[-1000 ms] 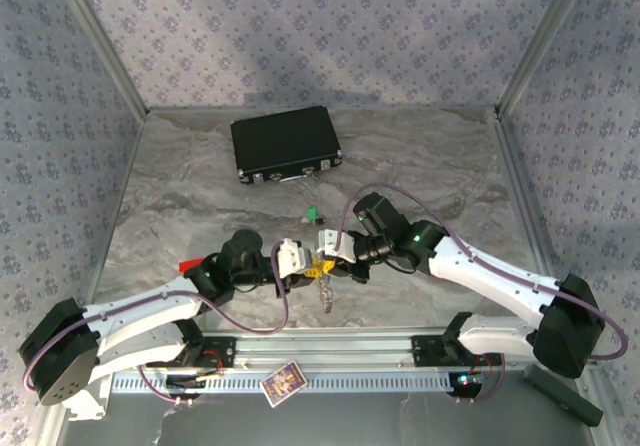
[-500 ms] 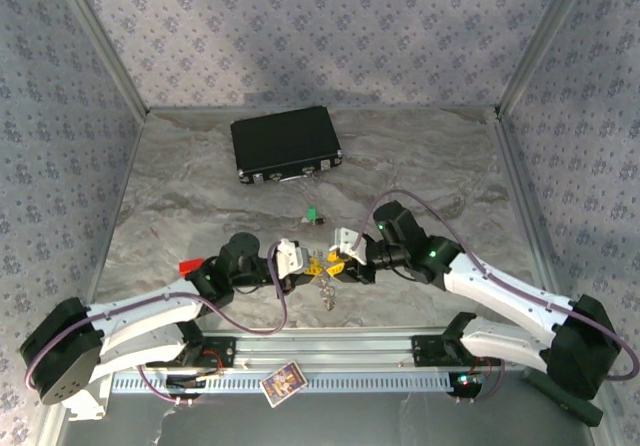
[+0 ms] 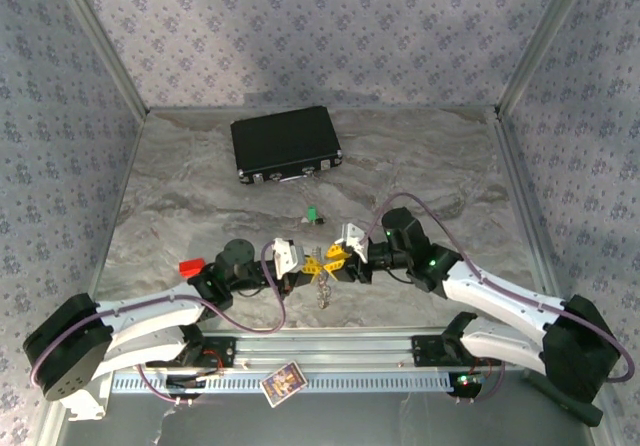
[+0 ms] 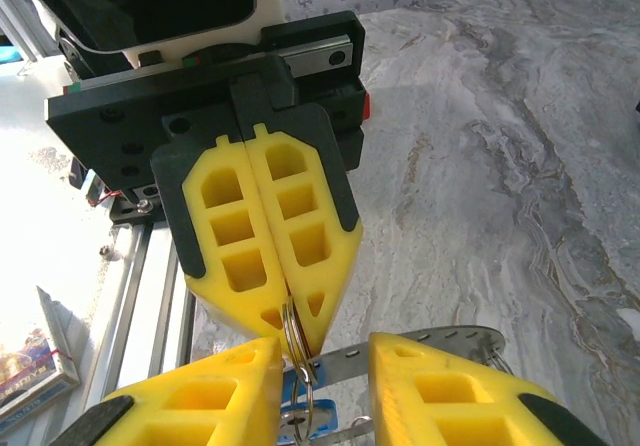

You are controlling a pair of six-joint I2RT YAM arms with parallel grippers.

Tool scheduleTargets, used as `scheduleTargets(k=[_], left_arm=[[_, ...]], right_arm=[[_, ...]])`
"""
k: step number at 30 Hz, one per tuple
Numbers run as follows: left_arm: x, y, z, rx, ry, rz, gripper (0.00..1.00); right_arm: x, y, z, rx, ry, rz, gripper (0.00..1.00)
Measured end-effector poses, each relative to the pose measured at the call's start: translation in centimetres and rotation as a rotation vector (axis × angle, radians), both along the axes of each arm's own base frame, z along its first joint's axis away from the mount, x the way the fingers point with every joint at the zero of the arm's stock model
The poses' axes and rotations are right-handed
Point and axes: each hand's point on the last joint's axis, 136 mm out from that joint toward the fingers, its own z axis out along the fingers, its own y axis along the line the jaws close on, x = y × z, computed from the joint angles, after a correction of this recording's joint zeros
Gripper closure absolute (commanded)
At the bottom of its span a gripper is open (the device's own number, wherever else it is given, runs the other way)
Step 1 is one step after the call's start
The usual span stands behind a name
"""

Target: Put the keys on the keyring

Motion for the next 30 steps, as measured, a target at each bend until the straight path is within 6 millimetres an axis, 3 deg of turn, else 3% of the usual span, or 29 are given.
scheduleTargets(k=[14,20,30], left_arm=[[0.01,-0.01,-0.08,0.0,0.008,0.001,1.0],[0.09,-0.11,-0.08,0.021,0.011,-0.001,0.78],[0.18,-0.31,0.22,0.1,0.002,-0.02,0.84]], right_arm=[[-0.38,0.26,-0.09,0.01,0.02,0.03,1.0],[-0.5,0.14,0.01,-0.025,0.017,0.044,1.0],[-0.26,0.08,0.69,-0.162,-0.01,0.104,1.0]])
